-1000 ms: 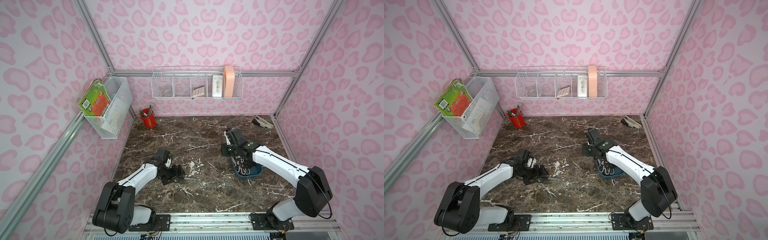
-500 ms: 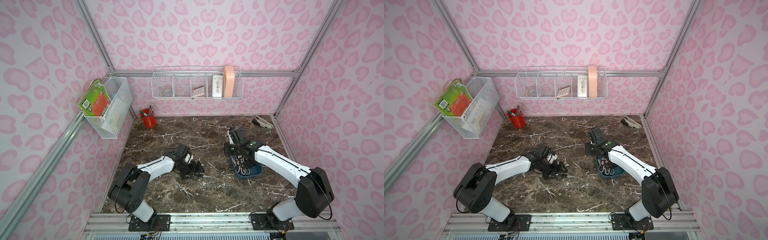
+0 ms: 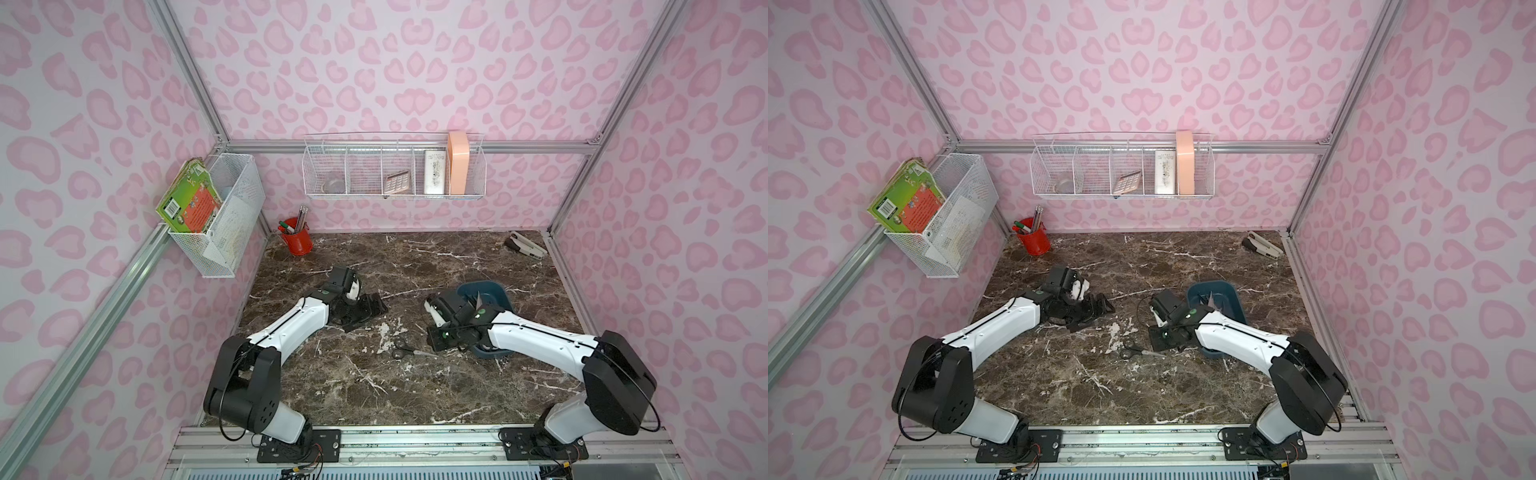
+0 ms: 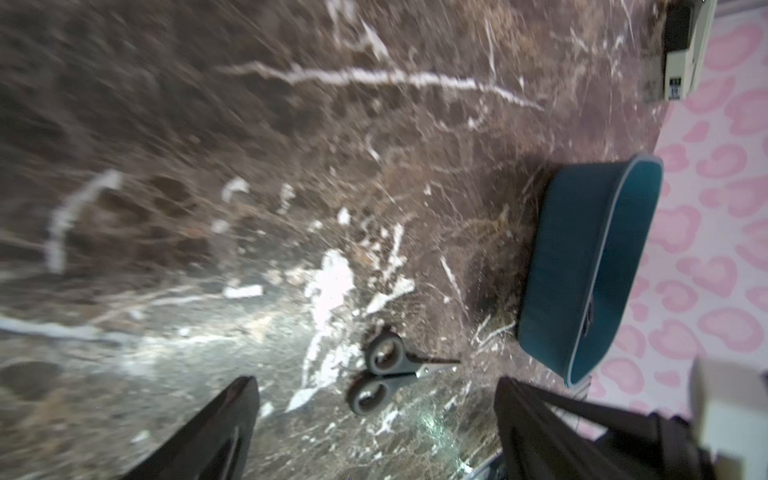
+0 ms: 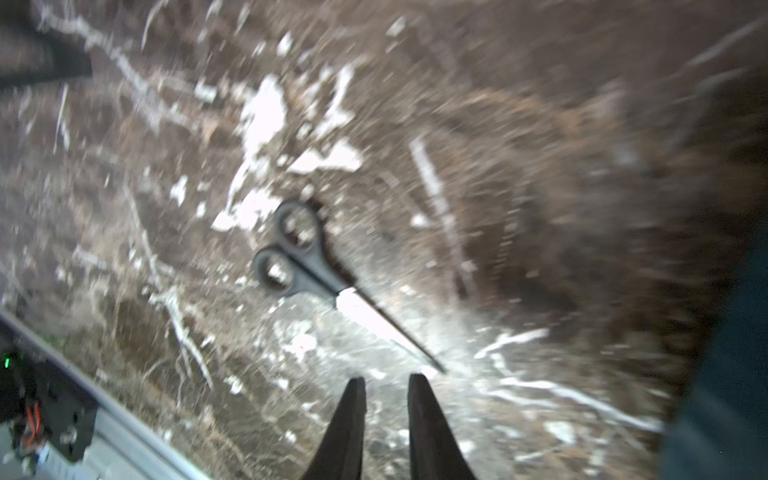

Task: Put the scissors into the storage box
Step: Move the scissors to the center of the board, then pick up the scissors from the center of the board.

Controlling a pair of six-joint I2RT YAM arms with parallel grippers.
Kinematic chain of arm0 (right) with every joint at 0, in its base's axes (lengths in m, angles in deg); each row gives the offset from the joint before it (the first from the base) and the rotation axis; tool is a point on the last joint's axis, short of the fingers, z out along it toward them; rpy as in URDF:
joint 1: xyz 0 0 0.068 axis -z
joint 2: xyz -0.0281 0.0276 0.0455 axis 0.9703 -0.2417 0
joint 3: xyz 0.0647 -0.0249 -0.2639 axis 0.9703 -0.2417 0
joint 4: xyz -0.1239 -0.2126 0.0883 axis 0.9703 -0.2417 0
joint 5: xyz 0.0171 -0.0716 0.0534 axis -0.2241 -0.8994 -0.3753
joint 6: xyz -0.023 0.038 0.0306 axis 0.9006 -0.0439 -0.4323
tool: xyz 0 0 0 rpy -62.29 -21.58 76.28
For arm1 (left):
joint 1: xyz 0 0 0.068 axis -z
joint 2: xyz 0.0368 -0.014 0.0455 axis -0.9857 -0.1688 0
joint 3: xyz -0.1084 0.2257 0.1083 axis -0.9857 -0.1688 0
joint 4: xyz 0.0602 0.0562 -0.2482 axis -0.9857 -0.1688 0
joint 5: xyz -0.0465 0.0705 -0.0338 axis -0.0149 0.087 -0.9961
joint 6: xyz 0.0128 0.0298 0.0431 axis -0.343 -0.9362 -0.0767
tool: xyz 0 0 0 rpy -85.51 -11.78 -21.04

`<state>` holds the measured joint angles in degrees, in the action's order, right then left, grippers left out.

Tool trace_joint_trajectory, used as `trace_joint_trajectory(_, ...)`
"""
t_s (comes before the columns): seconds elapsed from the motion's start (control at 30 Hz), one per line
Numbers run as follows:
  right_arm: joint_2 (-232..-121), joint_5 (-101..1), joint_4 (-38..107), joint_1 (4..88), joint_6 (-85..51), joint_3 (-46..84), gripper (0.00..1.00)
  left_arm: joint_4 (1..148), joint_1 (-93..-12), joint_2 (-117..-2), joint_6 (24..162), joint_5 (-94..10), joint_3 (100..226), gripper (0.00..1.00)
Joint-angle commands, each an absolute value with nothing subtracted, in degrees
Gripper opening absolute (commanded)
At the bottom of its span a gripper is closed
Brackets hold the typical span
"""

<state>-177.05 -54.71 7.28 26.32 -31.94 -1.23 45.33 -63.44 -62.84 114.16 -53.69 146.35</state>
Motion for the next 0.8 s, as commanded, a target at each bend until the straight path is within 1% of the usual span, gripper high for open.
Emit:
trace_joint_trajectory(0.0,-179.5,-50.1,8.3,23.3,-34.6,-2.4,0.22,43.0,-66.0,-63.0,109.1,-51.8,147.9,0.93)
trace_joint_trajectory(0.27,-186.0,-50.0,11.2,22.8,-36.2,-1.7,0.23,41.3,-67.3,-64.0,104.5,-51.2,151.1,0.93)
trace_joint_trajectory(0.37,-188.0,-51.3,11.2,23.3,-36.3,-0.7,0.23,41.5,-68.7,-63.2,104.2,-51.4,149.7,0.93)
trace_joint_trajectory(0.5,-189.8,-52.8,10.8,26.0,-35.9,0.3,0.23,41.8,-70.3,-61.9,104.1,-52.1,147.4,0.93)
trace_joint_trajectory(0.63,-191.0,-55.1,10.1,28.1,-33.2,3.1,0.23,42.5,-70.5,-60.6,104.2,-52.5,144.9,0.93)
trace_joint_trajectory(0.77,-194.1,-55.1,10.8,29.6,-30.5,7.0,0.23,43.7,-70.6,-59.8,105.0,-53.0,142.7,0.93)
